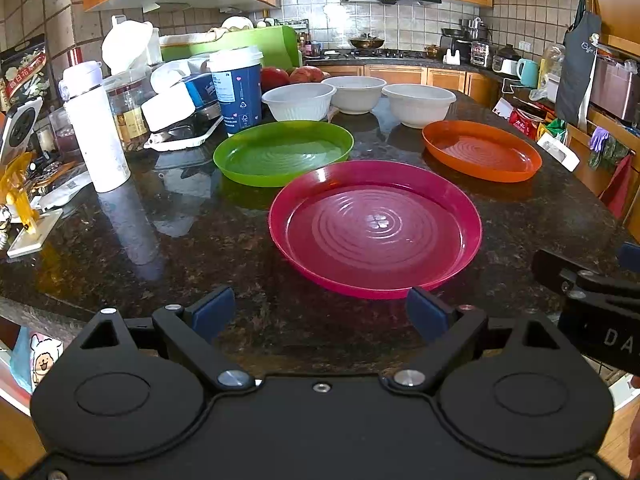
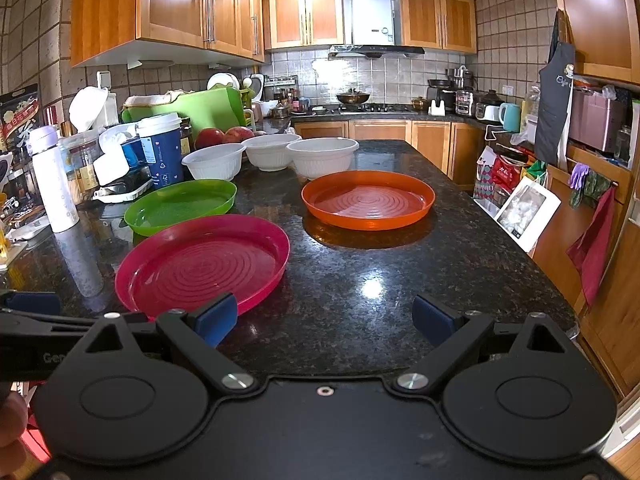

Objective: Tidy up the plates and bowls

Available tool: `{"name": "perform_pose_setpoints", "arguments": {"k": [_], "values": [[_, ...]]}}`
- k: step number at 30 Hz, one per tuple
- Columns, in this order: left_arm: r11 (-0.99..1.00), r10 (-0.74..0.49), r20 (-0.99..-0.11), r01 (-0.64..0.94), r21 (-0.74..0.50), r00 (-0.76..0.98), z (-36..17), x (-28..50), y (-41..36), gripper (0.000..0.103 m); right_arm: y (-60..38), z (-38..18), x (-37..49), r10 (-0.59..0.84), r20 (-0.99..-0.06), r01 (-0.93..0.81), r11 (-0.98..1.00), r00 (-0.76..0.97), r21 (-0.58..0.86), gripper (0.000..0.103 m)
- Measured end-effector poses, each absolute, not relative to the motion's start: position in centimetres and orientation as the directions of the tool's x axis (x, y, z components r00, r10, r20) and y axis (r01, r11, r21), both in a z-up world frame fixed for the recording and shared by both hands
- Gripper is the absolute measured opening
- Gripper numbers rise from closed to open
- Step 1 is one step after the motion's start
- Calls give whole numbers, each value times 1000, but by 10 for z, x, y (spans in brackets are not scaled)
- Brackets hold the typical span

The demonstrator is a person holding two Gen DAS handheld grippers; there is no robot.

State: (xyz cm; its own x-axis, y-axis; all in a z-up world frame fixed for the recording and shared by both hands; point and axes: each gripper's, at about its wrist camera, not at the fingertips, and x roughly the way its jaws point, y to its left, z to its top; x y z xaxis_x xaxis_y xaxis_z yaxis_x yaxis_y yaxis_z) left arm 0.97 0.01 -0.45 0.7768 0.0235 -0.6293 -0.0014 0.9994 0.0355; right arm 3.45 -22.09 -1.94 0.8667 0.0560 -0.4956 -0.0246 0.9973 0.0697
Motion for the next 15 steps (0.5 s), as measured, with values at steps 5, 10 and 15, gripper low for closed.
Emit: {"name": "perform_pose_setpoints", "arguments": {"k": [5, 10, 15], "values": [[999, 25, -626, -4, 35, 779, -3, 9, 3, 92, -220, -18, 33, 58, -492, -28, 997, 869, 69, 99], [999, 31, -624, -11, 35, 781, -3, 9, 6, 92, -219, -16, 30, 65, -483, -37, 997, 873, 67, 99], [999, 34, -618, -13, 37, 785, -3, 8, 8, 89, -219, -15, 29, 68, -481, -41, 997, 874, 66, 99]]}}
